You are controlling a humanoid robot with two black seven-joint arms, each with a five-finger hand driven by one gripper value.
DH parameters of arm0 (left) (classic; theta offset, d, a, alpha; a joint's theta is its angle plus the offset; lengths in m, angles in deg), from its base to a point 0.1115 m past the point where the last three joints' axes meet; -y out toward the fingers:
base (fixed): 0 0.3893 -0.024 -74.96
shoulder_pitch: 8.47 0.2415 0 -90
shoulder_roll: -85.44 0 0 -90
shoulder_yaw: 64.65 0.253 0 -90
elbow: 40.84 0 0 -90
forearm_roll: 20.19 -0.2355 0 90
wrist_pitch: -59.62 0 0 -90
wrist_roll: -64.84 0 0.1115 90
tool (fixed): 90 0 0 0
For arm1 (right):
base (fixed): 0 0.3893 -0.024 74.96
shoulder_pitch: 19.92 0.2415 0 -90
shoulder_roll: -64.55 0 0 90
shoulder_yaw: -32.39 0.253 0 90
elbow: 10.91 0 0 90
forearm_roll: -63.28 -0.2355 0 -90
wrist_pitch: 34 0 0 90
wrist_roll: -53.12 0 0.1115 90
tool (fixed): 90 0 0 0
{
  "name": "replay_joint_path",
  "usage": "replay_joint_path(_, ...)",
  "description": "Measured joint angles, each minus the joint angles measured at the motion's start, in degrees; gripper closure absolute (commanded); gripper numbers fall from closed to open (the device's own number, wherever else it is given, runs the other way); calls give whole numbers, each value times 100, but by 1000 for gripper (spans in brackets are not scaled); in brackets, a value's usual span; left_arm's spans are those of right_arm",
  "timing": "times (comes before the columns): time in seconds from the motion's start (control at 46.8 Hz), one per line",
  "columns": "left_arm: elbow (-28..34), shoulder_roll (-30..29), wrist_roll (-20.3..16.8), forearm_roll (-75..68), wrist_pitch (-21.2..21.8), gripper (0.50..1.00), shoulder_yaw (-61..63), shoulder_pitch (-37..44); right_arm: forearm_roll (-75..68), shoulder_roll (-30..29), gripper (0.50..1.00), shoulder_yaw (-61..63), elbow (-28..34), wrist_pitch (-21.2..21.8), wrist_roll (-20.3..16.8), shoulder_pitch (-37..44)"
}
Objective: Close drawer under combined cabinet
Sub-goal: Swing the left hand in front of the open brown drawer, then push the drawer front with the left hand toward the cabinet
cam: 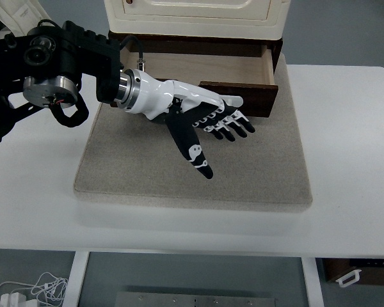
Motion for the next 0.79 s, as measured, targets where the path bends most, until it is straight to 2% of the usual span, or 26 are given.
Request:
replay_joint_path(0.385, 483, 167, 339, -196, -37, 500, 295, -65, 0, 0, 548, 0, 0, -2, 0, 0)
replay_joint_path(0.791, 806, 171, 359, -195, -41, 500, 295, -151, 0, 0, 548, 0, 4, -3, 1, 0)
